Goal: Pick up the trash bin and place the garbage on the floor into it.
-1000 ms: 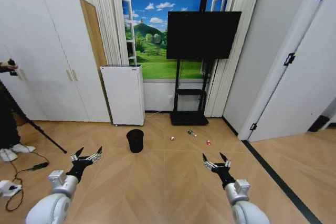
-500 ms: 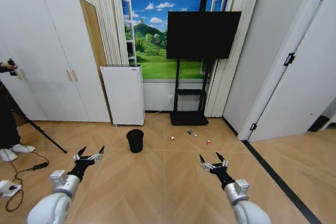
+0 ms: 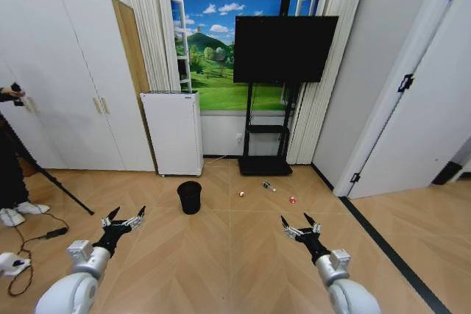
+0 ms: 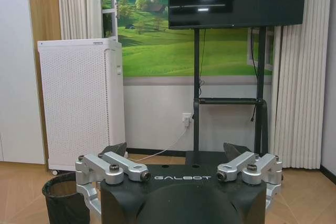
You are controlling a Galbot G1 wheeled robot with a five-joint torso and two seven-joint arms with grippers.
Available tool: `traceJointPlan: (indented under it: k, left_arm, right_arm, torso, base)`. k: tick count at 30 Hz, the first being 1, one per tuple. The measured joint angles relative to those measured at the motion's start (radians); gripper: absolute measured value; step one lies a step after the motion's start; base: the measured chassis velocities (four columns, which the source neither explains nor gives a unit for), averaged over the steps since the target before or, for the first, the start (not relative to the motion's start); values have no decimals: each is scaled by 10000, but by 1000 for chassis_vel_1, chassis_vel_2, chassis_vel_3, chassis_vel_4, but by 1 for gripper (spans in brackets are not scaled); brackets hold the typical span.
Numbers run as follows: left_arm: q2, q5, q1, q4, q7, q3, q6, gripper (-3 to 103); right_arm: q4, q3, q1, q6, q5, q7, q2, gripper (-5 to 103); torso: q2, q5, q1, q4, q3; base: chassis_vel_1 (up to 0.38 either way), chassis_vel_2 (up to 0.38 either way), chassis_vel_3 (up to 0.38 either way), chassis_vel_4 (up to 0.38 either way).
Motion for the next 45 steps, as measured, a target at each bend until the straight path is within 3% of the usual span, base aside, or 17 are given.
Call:
traceJointPlan:
  k: [45]
  left_arm:
    - [-73,102,68,205,170,-146,-239,100]
  right_arm:
    - [-165,-73,-54,168,-278,-209,72,100]
  torso:
    - [0,0,0,-1,0]
  base:
    - [-42,45,44,-43]
